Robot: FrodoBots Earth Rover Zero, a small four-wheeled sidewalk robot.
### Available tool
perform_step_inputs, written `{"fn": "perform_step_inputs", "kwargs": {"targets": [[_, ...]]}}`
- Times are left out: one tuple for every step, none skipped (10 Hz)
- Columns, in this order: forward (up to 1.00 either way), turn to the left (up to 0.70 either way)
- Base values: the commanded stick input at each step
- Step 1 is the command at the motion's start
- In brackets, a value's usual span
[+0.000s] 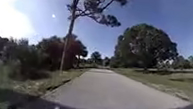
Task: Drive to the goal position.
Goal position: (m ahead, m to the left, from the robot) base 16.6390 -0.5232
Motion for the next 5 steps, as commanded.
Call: {"fn": "perform_step_inputs", "kwargs": {"targets": [[0.70, 0.00], [0.70, 0.00], [0.70, 0.00], [0.70, 0.00], [0.70, 0.00]]}}
